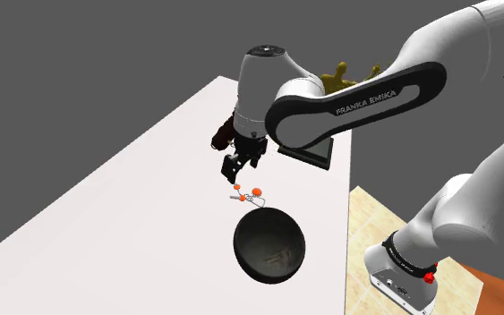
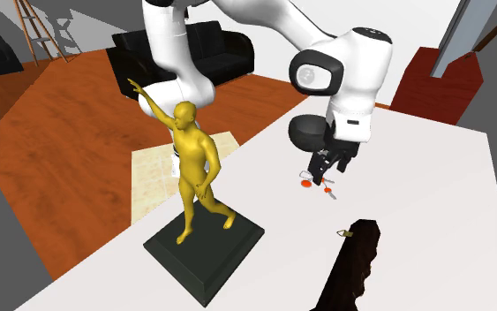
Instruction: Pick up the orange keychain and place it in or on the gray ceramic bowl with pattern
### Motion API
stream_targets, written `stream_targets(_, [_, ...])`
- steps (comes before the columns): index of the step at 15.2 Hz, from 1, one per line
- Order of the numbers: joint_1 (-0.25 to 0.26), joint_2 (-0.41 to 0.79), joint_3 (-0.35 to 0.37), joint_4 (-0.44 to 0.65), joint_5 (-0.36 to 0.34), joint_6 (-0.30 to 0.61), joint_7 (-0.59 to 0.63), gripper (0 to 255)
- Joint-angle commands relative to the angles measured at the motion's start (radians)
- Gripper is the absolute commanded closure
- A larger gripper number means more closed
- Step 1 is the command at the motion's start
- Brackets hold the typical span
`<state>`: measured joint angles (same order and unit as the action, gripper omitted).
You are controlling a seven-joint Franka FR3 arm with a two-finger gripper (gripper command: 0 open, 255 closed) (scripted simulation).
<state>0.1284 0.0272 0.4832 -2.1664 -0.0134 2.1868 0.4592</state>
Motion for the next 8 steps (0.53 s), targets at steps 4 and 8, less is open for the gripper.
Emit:
stream_targets(4, [0.011, 0.078, 0.003, 0.013, -0.043, 0.054, 0.041, 0])
stream_targets(8, [0.016, 0.117, -0.001, -0.01, -0.07, 0.11, 0.06, 0])
